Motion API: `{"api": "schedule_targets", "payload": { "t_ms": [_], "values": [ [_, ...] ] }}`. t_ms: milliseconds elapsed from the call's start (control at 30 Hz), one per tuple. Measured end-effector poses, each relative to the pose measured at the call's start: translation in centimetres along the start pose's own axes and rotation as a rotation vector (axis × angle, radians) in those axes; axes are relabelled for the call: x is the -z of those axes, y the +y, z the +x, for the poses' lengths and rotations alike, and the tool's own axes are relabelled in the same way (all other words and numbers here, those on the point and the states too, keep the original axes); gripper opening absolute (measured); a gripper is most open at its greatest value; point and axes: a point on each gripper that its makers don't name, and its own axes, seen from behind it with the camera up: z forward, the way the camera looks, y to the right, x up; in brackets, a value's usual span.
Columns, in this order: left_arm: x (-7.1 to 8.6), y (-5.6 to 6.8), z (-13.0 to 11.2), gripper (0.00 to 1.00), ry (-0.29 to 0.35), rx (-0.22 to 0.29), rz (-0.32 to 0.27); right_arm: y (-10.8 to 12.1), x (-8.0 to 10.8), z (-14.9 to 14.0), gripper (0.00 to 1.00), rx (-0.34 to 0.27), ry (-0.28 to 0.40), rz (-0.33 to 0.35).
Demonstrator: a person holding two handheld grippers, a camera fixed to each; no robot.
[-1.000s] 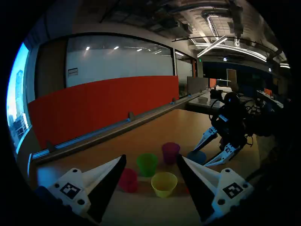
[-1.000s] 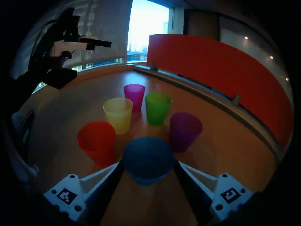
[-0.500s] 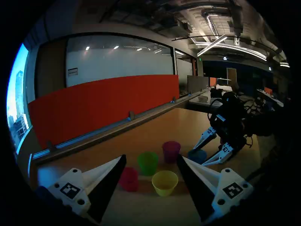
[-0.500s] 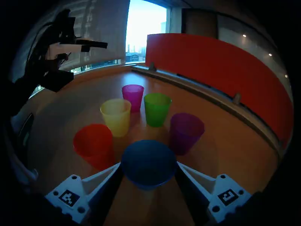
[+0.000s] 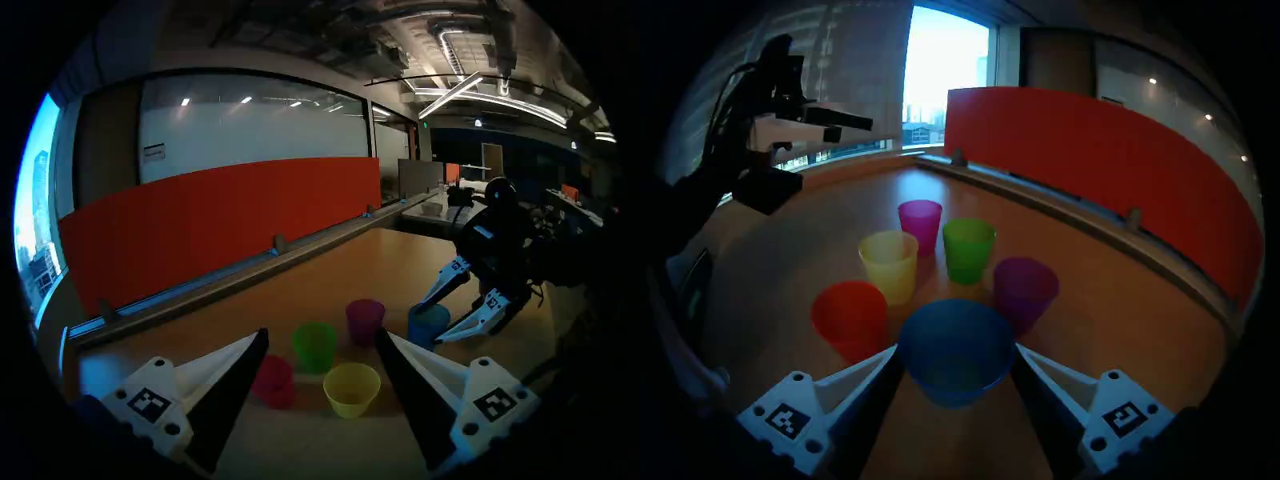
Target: Pour water
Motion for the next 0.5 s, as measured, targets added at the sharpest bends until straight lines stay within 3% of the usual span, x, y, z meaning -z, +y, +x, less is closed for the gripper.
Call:
{"api": "schedule_targets", "payload": {
  "t_ms": [500],
  "values": [
    [-1.1,0.6,-0.1,0.99,-0.008,-0.002,-0.026,-1.0,4.7,7.1,0.91,-0.007,0.185,-0.026]
  ]
}}
